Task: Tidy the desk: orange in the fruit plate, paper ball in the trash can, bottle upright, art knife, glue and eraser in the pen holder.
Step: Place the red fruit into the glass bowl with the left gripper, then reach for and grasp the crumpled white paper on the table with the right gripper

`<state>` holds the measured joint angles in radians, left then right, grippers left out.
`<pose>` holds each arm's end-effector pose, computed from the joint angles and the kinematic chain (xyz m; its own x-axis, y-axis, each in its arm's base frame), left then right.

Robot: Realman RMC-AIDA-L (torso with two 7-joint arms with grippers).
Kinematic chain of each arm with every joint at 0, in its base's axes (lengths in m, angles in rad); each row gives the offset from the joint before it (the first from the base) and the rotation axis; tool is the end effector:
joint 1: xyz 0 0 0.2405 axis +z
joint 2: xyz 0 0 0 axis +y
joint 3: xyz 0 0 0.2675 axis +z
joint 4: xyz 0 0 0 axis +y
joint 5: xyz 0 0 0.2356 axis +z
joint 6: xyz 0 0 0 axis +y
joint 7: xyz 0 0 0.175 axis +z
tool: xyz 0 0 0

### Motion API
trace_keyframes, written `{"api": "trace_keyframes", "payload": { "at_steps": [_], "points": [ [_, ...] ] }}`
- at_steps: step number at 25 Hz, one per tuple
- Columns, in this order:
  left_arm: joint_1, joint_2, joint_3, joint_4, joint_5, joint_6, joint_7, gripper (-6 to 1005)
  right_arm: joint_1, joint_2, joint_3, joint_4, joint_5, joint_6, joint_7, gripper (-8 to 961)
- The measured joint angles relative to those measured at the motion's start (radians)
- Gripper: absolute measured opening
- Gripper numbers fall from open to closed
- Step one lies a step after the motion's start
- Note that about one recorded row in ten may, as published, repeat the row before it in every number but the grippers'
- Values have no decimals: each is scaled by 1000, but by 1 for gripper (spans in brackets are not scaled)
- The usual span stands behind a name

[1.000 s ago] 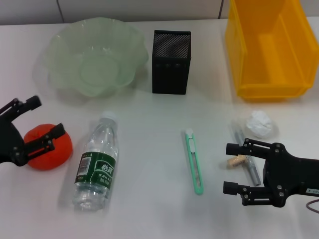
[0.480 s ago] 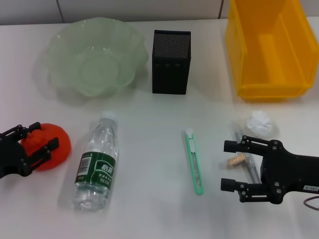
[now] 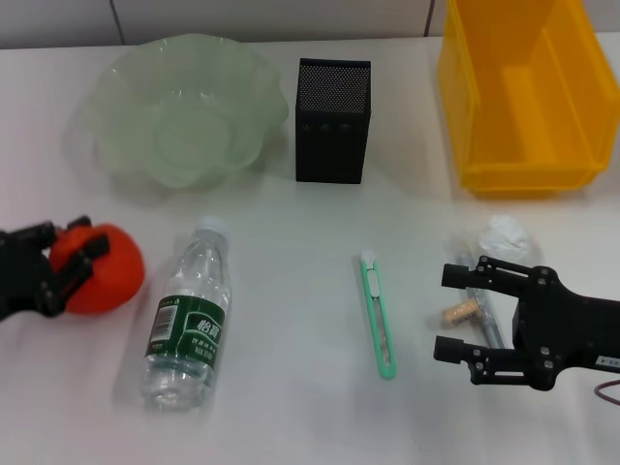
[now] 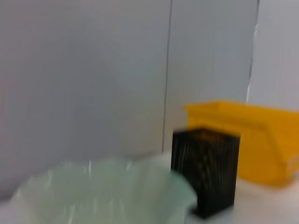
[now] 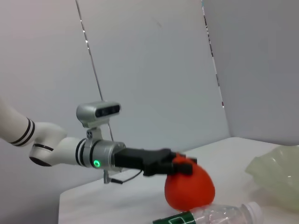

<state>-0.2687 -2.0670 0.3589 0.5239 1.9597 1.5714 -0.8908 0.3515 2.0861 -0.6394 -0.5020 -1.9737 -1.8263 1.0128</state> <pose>-0.3818 0.2844 -0.0001 0.7837 0.1826 0.5937 0.5266 -0.7022 -0.4792 0.3013 0.2651 -0.0470 0.7298 -0.2188 -0.6477 -0.3298 -0.9425 -0.0533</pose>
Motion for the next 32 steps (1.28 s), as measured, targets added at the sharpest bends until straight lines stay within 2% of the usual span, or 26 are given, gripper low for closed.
{"api": "trace_keyframes", "payload": {
  "at_steps": [4,6,7,9,11,16,20,23,26,27,28,31,32],
  "points": [
    [-34,0,-1,9,-110,68,-5,250,-7,-1,16,0,0,-14,2,827],
    [-49,-1,1,5,-152,73,-8,239,-8,-1,32,0,1,-22,11,827],
    [-112,-3,14,-17,-216,50,-21,234,-8,-1,44,0,1,-23,21,827],
    [-156,-4,19,-34,-221,21,-30,223,-7,-1,59,0,1,-25,45,827],
    [-249,-5,20,-88,-222,-92,-32,212,-5,-2,65,-1,1,-26,66,827],
    [-395,-7,18,-191,-227,-356,-4,182,-5,-4,78,-8,1,-26,103,826],
    [-458,-10,20,-237,-236,-492,13,147,-5,-4,79,-10,3,-31,108,826],
    [-452,-10,16,-243,-241,-461,57,316,-6,-5,89,-33,18,-53,125,826],
    [-424,-6,15,-232,-243,-402,54,474,-3,-3,99,-120,23,-69,211,826],
    [-391,-3,18,-206,-243,-348,33,527,5,-1,100,-208,24,-74,293,826],
    [-391,-3,18,-206,-243,-348,33,561,5,-1,100,-208,24,-74,293,826],
    [-309,-1,39,-153,-238,-214,-1,662,27,0,96,-387,32,-89,478,825],
    [-244,1,71,-126,-238,-129,-5,696,46,-2,77,-535,32,-85,633,825]
  ]
}}
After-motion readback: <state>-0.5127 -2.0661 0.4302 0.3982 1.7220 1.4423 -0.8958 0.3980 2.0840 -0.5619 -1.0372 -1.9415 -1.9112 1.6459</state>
